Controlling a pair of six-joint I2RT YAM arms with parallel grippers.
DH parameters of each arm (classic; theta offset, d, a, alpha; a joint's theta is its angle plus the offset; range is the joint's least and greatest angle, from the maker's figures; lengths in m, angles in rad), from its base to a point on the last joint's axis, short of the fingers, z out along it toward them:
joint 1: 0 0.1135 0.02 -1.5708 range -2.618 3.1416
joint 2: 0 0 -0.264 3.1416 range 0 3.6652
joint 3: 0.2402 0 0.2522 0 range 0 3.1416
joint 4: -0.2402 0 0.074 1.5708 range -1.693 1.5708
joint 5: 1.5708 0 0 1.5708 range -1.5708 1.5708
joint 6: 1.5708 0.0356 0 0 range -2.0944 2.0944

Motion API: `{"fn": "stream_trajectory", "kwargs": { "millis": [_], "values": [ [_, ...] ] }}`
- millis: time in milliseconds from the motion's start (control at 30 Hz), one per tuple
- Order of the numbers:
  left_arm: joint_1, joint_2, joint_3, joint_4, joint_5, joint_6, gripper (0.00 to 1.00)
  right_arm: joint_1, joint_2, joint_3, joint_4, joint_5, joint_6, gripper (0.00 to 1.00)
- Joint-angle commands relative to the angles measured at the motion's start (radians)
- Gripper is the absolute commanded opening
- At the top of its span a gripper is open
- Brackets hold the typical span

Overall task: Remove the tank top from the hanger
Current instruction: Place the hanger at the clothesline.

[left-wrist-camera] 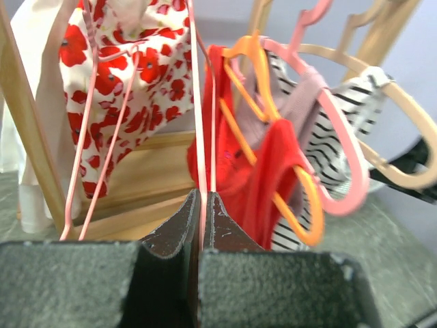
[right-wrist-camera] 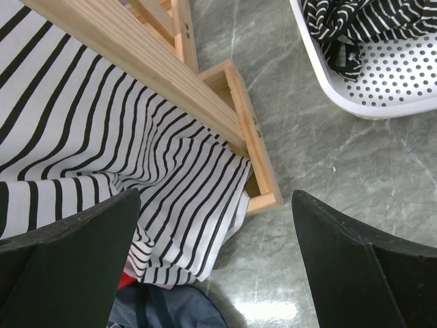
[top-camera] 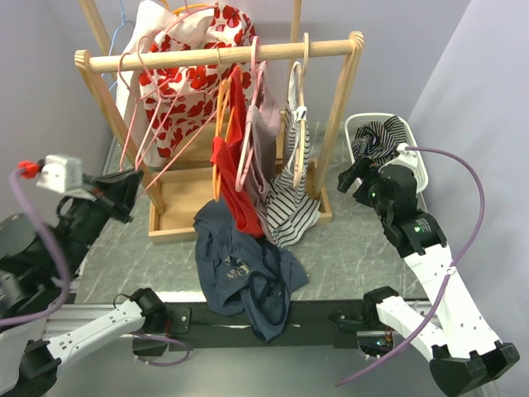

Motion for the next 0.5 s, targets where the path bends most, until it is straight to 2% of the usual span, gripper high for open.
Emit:
{"fn": "stream_trajectory", "kwargs": {
  "millis": [0,200,467],
  "values": [
    [0.005,0.102,0.011,0.096,-0.102,0.064,0.01,-0.014,0.002,0.014,0.039,-0.019,-0.009,1.00],
    [0.005,0.178,0.037,0.028,-0.143,0.044,0.01,-0.017,-0.001,0.000,0.036,-0.046,-0.006,1.00],
    [0.005,0.149,0.007,-0.053,-0.127,-0.022,0.04,-0.017,-0.067,-0.041,-0.065,-0.054,-0.049,1.00]
  ]
}}
